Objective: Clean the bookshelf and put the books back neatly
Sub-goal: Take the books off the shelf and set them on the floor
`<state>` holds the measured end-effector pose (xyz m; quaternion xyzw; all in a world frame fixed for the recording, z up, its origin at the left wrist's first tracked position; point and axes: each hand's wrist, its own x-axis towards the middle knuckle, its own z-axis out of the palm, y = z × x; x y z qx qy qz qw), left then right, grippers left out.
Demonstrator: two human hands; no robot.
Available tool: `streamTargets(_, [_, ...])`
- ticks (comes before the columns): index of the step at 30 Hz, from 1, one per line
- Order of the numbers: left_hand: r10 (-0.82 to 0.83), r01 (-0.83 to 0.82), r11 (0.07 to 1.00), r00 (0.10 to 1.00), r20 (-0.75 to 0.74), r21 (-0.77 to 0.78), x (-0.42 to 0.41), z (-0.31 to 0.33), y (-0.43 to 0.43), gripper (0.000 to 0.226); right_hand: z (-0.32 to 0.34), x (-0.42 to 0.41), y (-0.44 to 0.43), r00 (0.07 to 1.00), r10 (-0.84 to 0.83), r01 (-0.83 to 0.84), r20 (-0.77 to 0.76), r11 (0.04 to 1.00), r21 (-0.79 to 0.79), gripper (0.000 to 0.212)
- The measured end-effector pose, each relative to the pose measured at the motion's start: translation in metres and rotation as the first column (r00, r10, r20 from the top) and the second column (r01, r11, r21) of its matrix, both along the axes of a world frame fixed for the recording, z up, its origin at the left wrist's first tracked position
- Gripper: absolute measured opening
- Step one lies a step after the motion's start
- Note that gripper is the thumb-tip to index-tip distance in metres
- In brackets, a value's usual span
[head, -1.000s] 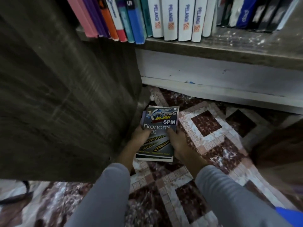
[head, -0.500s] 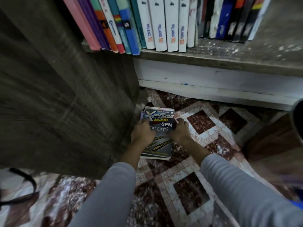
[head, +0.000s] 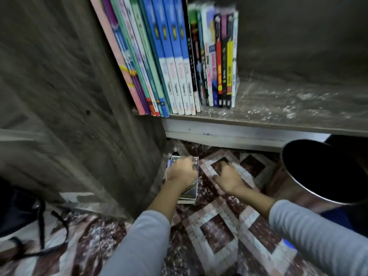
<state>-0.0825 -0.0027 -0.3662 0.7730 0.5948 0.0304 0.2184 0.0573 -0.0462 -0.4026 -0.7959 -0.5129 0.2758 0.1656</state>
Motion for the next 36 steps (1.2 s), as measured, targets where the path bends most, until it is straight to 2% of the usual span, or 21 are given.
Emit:
streamTargets(9, [-0.05, 0.043, 0.991, 0.997, 0.054, 0.123, -0.008, 0.079, -0.058, 0.034, 0.079, -0.025, -0.054, 1.0, 0.03, -0.031, 0.007, 0.982, 0.189, 0.012])
streamTargets(20, [-0.117, 0.094, 0.946, 0.991, 0.059, 0.309, -0.014, 0.151, -0.068, 0.038, 0.16, -0.017, -0.057, 1.0, 0.022, -0.019, -0.003, 0.919, 0.395, 0.026])
streamTargets(23, [-0.152, 0.115, 0.894, 0.987, 0.051, 0.434, -0.014, 0.178, -0.06, 0.037, 0.189, -0.012, -0.049, 0.999, 0.014, -0.03, 0.035, 0.862, 0.505, 0.023])
streamTargets(28, [-0.233, 0.104, 0.777, 0.964, 0.129, 0.62, -0.009, 0.221, -0.038, 0.033, 0.229, 0.008, -0.028, 0.994, -0.008, -0.065, 0.107, 0.744, 0.665, 0.023])
streamTargets(32, [-0.283, 0.117, 0.696, 0.951, 0.121, 0.708, 0.005, 0.242, -0.01, 0.033, 0.248, 0.028, -0.003, 0.998, -0.038, -0.007, 0.048, 0.714, 0.701, 0.032])
streamTargets(36, [-0.296, 0.16, 0.629, 0.954, 0.044, 0.76, 0.021, 0.251, 0.022, 0.038, 0.258, 0.038, 0.02, 0.999, -0.013, -0.024, 0.051, 0.753, 0.658, 0.052])
